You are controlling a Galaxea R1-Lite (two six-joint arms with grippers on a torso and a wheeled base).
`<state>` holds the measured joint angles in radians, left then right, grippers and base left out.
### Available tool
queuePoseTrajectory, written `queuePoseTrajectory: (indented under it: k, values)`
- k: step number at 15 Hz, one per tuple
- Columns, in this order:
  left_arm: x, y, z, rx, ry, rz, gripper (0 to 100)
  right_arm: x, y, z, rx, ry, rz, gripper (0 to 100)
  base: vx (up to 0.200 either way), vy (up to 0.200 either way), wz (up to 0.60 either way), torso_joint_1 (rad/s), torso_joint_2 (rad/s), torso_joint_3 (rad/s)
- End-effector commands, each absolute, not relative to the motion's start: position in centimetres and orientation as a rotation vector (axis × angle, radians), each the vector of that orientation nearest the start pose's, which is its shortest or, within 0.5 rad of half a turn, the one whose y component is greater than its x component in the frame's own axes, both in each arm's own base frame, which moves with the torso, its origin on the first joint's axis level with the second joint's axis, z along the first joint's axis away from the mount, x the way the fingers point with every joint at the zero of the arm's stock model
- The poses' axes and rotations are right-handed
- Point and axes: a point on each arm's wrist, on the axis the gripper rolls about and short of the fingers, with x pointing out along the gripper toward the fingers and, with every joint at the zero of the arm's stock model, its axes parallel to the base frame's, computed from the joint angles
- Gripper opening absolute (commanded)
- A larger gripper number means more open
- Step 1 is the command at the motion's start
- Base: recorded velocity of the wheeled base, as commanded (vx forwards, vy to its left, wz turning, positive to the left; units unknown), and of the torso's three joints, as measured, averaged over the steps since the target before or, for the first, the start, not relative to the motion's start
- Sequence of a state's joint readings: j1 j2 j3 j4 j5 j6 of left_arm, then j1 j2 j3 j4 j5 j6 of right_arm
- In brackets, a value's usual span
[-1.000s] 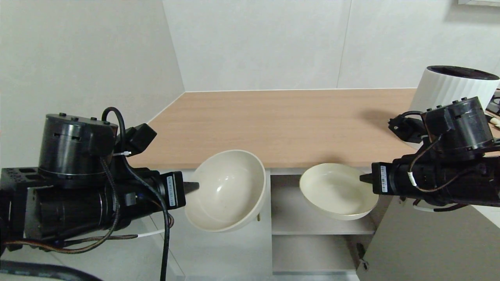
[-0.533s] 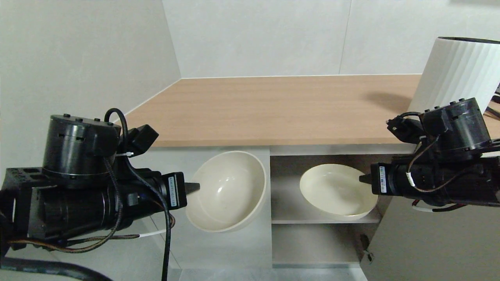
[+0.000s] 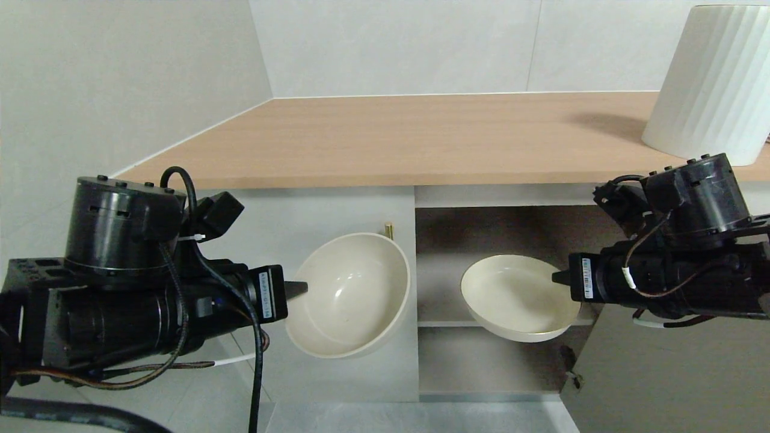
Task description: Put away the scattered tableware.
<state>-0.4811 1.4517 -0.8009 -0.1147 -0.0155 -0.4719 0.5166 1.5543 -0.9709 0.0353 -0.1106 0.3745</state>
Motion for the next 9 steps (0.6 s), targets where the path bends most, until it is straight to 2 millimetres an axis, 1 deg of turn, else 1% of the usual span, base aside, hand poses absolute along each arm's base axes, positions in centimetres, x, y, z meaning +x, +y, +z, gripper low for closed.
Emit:
queuePoseTrajectory:
  k: [1,3,5,7,9]
  values:
    - [21.1,-11.0,19.9,-0.327,0.63,-0.347,0,23.3,13.0,20.6,0.165,0.659,0.275,0,0.0,0.0,0.0,-0.027,0.07,0.051]
    - [21.0,-11.0,19.9,-0.326,0.63,-0.349,0,23.4,13.0,20.5,0.163,0.665,0.274,0,0.0,0.0,0.0,0.0,0.0,0.0]
    - [21.0,-11.1,19.8,-0.326,0.635,-0.352,0,23.8,13.3,19.8,0.155,0.686,0.269,0,0.0,0.0,0.0,0.0,0.0,0.0]
    - [21.1,-11.3,19.4,-0.318,0.653,-0.353,0,24.7,13.8,18.4,0.137,0.733,0.257,0,0.0,0.0,0.0,0.0,0.0,0.0]
    - [21.2,-11.6,19.1,-0.311,0.665,-0.354,0,26.4,14.6,15.9,0.114,0.793,0.236,0,0.0,0.0,0.0,0.0,0.0,0.0]
